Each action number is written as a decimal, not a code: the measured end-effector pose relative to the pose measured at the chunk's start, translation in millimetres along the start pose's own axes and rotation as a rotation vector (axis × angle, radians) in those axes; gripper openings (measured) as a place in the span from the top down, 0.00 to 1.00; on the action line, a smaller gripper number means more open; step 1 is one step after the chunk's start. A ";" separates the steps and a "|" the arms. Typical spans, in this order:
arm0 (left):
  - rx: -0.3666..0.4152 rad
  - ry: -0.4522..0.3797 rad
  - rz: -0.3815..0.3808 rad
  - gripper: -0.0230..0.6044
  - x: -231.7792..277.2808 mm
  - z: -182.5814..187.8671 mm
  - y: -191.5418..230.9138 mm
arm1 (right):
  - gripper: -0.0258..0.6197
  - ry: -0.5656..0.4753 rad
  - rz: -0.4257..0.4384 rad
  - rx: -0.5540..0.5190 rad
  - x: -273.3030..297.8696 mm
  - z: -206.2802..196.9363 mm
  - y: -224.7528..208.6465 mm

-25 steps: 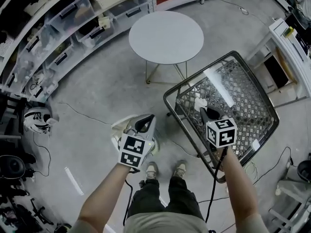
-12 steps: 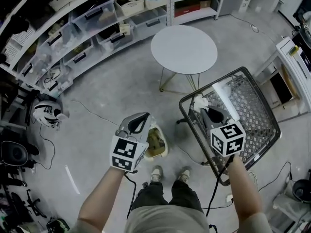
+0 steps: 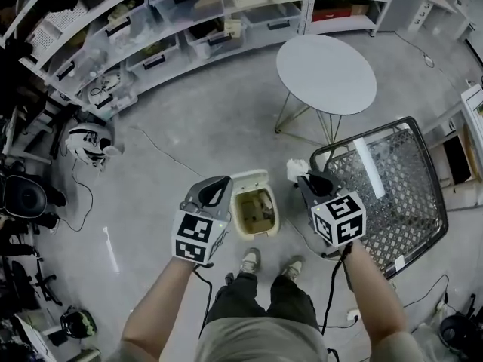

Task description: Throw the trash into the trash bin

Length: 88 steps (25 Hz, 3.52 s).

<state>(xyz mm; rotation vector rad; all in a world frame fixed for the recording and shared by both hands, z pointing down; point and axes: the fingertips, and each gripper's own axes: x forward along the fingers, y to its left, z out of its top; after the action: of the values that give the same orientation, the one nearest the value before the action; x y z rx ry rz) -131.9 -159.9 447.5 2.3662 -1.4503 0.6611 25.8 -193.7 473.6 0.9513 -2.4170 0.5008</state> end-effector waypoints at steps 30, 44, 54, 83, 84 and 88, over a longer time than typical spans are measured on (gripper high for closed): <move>-0.280 0.307 -0.028 0.96 72.7 -304.2 33.9 | 0.93 0.468 0.115 0.111 210.4 -289.0 68.2; -0.363 0.383 -0.044 0.96 99.6 -395.2 17.6 | 0.81 0.648 0.088 0.187 258.7 -414.8 62.4; -0.325 0.365 -0.050 0.96 89.2 -377.0 19.6 | 0.76 0.558 0.030 0.252 235.0 -385.8 48.9; -0.044 -0.260 -0.038 0.96 -63.3 87.3 11.2 | 0.89 -0.252 -0.107 0.143 -118.5 84.9 28.3; -0.037 -0.280 -0.041 0.96 -70.6 99.0 7.3 | 0.89 -0.273 -0.116 0.120 -131.6 95.4 30.1; 0.018 -0.353 -0.047 0.96 -100.4 141.1 -10.6 | 0.93 -0.365 -0.150 0.080 -182.5 129.5 37.0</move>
<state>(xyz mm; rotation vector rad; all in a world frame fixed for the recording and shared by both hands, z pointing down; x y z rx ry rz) -128.8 -144.7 274.7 2.6208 -1.5189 0.2517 76.0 -136.1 260.0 1.3481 -2.6295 0.3998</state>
